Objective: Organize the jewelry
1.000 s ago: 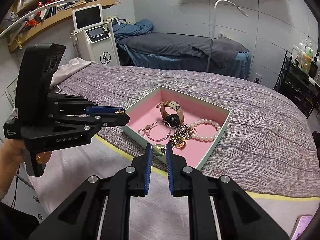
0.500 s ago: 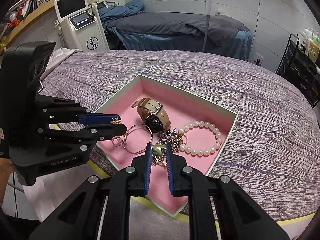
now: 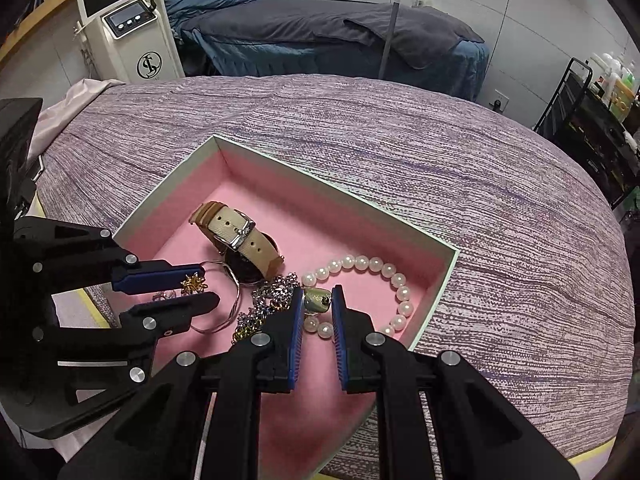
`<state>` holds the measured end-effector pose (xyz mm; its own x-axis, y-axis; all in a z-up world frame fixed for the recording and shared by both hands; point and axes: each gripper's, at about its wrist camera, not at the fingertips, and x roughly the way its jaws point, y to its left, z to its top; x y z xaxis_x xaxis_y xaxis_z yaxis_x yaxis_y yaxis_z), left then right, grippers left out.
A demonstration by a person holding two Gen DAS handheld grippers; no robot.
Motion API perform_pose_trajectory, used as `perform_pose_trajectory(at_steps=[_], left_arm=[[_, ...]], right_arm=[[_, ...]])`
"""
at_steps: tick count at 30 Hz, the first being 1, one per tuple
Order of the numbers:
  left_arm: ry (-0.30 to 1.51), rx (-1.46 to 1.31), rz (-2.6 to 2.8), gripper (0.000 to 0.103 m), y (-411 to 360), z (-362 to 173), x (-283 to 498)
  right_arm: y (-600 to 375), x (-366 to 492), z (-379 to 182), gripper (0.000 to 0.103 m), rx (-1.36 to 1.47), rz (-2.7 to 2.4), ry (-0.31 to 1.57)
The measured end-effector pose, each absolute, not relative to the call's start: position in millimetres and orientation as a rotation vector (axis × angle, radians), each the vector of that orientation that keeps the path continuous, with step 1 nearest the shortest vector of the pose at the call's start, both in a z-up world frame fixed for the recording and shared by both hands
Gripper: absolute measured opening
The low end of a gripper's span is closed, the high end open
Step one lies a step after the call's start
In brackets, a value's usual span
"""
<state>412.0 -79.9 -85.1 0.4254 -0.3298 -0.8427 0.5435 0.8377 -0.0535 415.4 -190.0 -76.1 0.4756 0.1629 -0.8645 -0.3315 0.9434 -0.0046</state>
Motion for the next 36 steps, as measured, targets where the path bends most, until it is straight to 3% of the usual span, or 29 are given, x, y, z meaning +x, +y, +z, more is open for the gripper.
perform_pose_trajectory(at_steps=[10,12,14,19,26,30,36], left_arm=[[0.965,0.268,-0.551,0.017,-84,-82,411],[0.96,0.27,-0.546,0.023,-83,-81,410],[0.943,0.274,-0.541,0.044,-82,-79,408],[0.889,0.306,-0.528,0.062,-80,-68,398],[0.776,0.337,-0.473,0.09,-68,-51,375],[0.719,0.321,-0.436,0.095,-58,-44,358],[0.653,0.321,-0.375,0.097,-49,-34,334]], right_arm=[[-186,417,-76,0.018,-0.204,0.307,1.001],[-188,417,-73,0.027,-0.199,0.31,0.985],[-188,417,-69,0.04,-0.191,0.313,0.971],[-192,416,-57,0.048,-0.174,0.309,0.924],[-208,400,-32,0.087,-0.089,0.297,0.818],[-216,382,-20,0.097,-0.063,0.28,0.759],[-217,356,-10,0.097,-0.064,0.274,0.71]])
